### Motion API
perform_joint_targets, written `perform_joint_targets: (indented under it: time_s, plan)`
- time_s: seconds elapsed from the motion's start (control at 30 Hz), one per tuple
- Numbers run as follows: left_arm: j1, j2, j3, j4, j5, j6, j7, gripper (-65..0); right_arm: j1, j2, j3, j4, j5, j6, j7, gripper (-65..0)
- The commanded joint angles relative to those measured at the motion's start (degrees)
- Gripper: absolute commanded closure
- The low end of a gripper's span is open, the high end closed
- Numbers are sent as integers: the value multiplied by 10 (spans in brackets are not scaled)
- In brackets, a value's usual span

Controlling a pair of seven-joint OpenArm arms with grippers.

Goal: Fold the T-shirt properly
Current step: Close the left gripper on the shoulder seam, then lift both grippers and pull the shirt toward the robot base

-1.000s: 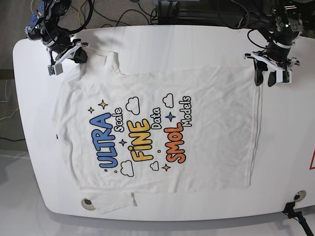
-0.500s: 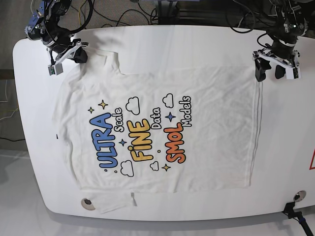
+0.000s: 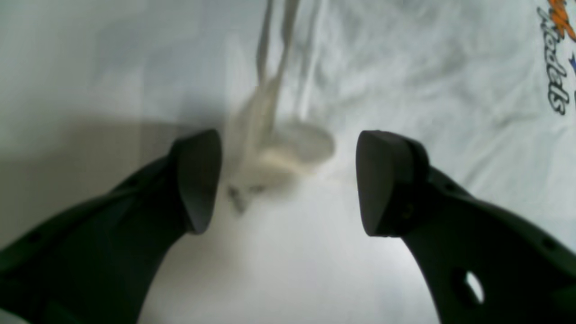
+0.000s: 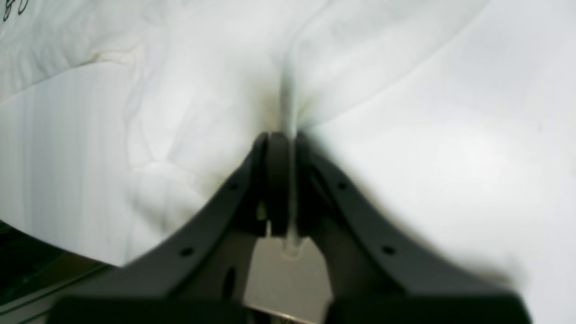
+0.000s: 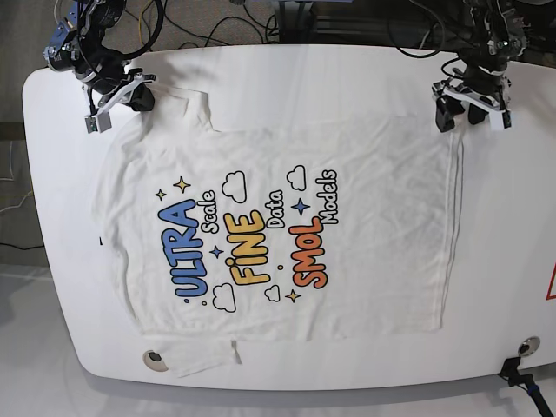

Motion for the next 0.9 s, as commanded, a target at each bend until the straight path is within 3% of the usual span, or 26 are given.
perform_joint_targets:
  time_s: [0.0, 0.7, 0.87]
  plan:
    - [0, -6, -1, -10, -5, -2, -7, -439, -2, 6, 1, 4, -4, -1, -8, 0]
    - [-32, -6, 68, -24, -5, -2, -7, -431, -2, 6, 4, 4, -4, -1, -8, 0]
    - [-32, -7, 68, -24, -5, -2, -7, -223, -2, 6, 3, 4, -4, -1, -8, 0]
